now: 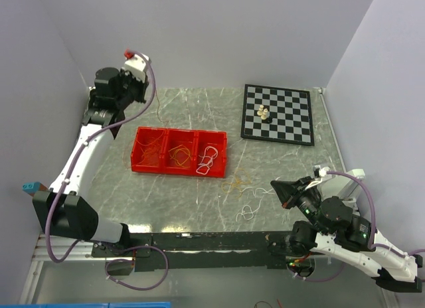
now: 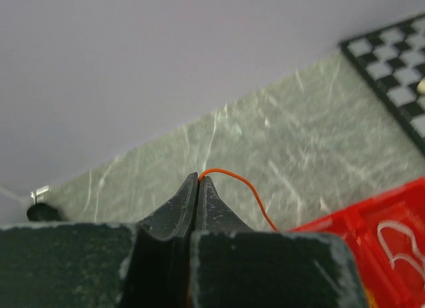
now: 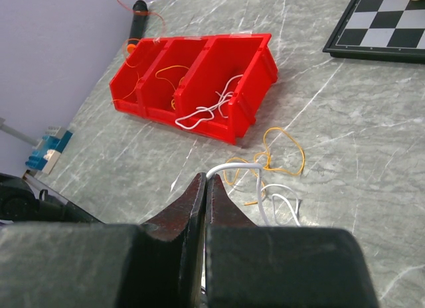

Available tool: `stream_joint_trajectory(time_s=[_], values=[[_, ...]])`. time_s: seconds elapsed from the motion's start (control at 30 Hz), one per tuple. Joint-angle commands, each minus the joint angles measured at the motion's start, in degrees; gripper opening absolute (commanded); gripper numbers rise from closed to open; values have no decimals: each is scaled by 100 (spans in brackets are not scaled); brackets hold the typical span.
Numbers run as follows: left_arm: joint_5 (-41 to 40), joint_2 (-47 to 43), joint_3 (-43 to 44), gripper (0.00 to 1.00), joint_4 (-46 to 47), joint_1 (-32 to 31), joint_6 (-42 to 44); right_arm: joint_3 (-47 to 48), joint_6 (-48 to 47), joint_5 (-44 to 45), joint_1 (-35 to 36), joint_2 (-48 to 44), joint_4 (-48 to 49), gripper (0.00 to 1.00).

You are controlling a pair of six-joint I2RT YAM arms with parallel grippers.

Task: Untangle the cables

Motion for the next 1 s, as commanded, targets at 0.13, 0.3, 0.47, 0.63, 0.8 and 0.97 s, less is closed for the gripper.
stream_joint_trajectory(time_s=[0.13,0.3,0.47,0.63,0.8,0.97], values=[[-852,-560,-1131,1,-517,73,613,195,-33,3,20,-235,201,0],[-1486,-507,-1447,1,-623,73,1035,231,-24,-6,38,-226,149,0],[-1461,-622,-1729,1,-780,65,1474,178,46,12,29,-331,70,0],[-1784,-569,-2168,1,-851,-417,1887,213,46,30,29,-314,69,0],[-1715,-210,-2327,1,-904,-762,1687,292,37,38,29,-226,61,0],[-1925,414,-2379,1,-607,-744,1597,292,81,65,29,-279,8,0]])
